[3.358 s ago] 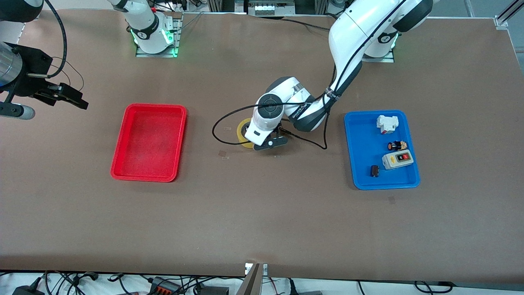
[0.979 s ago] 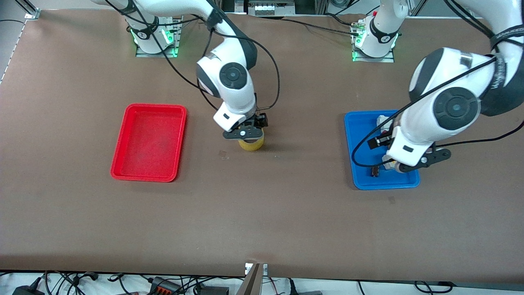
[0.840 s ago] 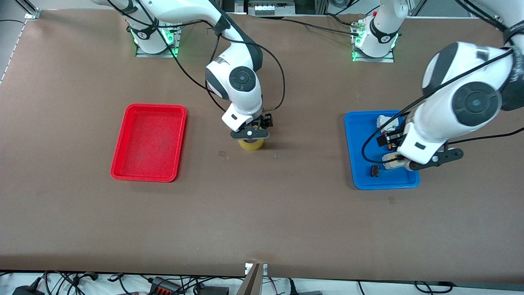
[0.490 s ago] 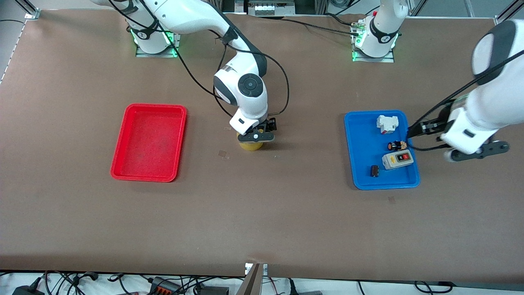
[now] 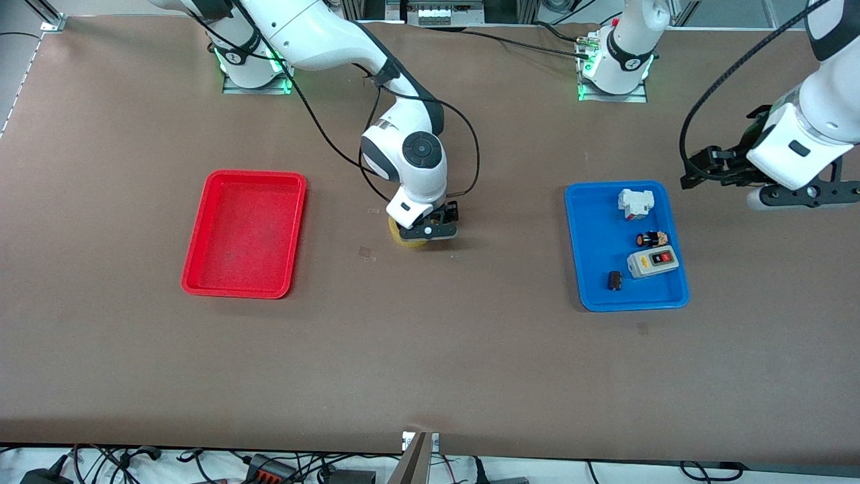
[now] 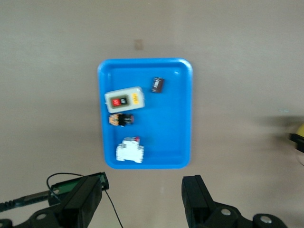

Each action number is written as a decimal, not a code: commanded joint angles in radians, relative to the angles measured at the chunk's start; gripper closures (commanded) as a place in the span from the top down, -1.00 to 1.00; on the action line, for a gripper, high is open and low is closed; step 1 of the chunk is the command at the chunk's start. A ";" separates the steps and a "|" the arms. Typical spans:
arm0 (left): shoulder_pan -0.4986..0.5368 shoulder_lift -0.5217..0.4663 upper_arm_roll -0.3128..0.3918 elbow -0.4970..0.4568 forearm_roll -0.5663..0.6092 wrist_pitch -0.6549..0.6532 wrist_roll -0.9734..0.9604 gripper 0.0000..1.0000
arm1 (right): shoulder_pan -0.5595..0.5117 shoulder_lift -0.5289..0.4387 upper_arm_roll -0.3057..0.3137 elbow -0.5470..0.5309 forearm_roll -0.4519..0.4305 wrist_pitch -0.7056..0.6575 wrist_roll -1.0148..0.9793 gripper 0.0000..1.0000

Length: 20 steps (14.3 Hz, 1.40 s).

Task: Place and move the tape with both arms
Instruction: 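Lift the tape with the right gripper and carry it over the red tray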

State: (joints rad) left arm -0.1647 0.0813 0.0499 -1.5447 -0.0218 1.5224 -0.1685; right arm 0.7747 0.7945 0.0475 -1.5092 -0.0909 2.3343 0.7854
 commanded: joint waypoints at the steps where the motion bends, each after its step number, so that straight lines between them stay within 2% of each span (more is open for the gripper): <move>1: -0.036 -0.025 0.021 -0.057 -0.038 0.036 0.035 1.00 | 0.017 0.015 -0.014 0.027 -0.026 0.005 0.025 0.57; 4: -0.036 -0.028 0.036 -0.049 -0.043 0.041 0.034 1.00 | 0.021 0.015 -0.014 0.026 -0.029 0.003 0.063 -0.36; 8: -0.019 -0.043 0.044 -0.011 -0.038 -0.050 0.037 1.00 | 0.026 0.003 -0.014 0.024 -0.039 -0.006 0.068 -0.84; 10: 0.040 -0.044 0.024 -0.002 -0.047 -0.051 0.046 1.00 | 0.014 -0.050 -0.017 0.023 -0.041 -0.061 0.067 -0.96; 13: 0.131 -0.044 -0.060 -0.006 -0.049 -0.030 0.047 1.00 | -0.035 -0.161 -0.037 -0.009 -0.041 -0.147 0.063 -0.97; 16: 0.155 -0.052 -0.071 -0.014 -0.050 -0.021 0.049 1.00 | -0.096 -0.260 -0.037 -0.055 -0.047 -0.220 0.055 -0.97; 20: 0.154 -0.052 -0.071 -0.012 -0.049 -0.021 0.049 1.00 | -0.225 -0.434 -0.035 -0.247 -0.043 -0.219 -0.057 -0.97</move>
State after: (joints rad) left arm -0.0273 0.0436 -0.0087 -1.5568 -0.0483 1.4999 -0.1390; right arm 0.6060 0.4874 -0.0018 -1.6012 -0.1194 2.1023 0.7723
